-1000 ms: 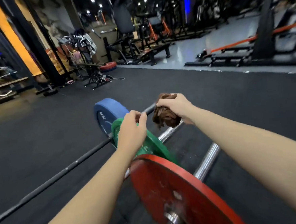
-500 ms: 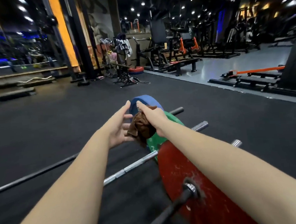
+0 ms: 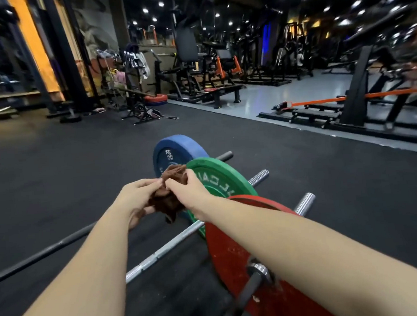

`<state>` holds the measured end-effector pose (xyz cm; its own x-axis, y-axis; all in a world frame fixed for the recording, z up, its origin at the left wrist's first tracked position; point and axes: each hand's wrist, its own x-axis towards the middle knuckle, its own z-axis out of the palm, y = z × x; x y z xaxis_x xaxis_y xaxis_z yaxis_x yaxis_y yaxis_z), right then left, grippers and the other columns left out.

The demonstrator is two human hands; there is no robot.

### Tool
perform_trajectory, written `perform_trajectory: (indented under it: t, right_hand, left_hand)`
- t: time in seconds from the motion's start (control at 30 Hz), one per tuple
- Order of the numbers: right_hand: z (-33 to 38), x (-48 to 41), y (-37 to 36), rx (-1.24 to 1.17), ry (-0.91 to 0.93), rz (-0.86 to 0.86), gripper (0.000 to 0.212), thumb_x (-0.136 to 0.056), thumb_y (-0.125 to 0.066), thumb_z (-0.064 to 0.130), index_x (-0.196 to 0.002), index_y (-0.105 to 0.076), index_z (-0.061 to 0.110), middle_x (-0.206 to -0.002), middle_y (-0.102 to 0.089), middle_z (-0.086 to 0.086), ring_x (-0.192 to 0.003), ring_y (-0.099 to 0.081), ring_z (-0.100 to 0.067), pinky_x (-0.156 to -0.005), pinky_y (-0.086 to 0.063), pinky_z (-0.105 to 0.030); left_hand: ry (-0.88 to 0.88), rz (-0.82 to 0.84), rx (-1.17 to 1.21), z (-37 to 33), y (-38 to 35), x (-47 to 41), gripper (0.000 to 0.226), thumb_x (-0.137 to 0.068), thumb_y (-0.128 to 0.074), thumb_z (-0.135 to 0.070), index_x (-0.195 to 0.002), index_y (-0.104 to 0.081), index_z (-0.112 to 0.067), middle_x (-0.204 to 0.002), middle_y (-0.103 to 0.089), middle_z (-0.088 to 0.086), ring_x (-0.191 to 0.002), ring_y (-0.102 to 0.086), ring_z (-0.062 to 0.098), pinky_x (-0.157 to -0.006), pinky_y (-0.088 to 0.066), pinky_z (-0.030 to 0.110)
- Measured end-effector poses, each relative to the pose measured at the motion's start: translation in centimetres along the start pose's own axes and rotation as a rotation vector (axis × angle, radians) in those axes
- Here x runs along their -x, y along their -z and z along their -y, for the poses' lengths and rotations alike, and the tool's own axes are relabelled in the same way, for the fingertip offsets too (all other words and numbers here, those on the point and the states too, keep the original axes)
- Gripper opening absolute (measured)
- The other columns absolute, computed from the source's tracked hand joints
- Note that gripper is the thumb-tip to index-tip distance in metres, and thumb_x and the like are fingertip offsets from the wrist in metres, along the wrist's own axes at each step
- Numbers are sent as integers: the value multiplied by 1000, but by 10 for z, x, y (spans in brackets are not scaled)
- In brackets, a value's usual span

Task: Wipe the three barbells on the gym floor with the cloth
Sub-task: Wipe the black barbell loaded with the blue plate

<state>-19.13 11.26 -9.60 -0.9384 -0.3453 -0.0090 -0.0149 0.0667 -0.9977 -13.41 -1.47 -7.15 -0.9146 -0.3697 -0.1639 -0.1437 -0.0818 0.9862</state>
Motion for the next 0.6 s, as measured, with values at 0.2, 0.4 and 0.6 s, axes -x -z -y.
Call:
perform_trajectory:
  t: [0.2, 0.4, 0.6]
  right_hand:
    - [-26, -49, -16, 294, 10, -137, 49, -82, -77, 37, -122, -54, 20, -121, -64, -1, -115, -61, -24, -93, -44, -28]
    - [-40, -94, -33, 441, -39, -138, 62, -81, -79, 42, -120, -41, 11, -109, -52, -5, -114, -60, -33, -89, -41, -33]
    - [-70, -126, -77, 533, -49, 87, 51, -80, -73, 51, -119, -54, 24, -119, -66, -6, -110, -61, -29, -92, -48, -36]
  left_hand:
    - [139, -168, 32, 24, 37, -30, 29, -103, -57, -41, -115, -70, -18, -109, -74, 1, -99, -69, 20, -72, -55, 35]
    - [261, -214, -143, 45, 89, -38, 43, -105, -47, -52, -117, -68, -17, -115, -74, 7, -95, -68, 26, -79, -51, 36]
    - [278, -346, -212, 54, 126, -57, 48, -105, -41, -57, -113, -69, -19, -110, -75, 5, -92, -68, 24, -78, -50, 37]
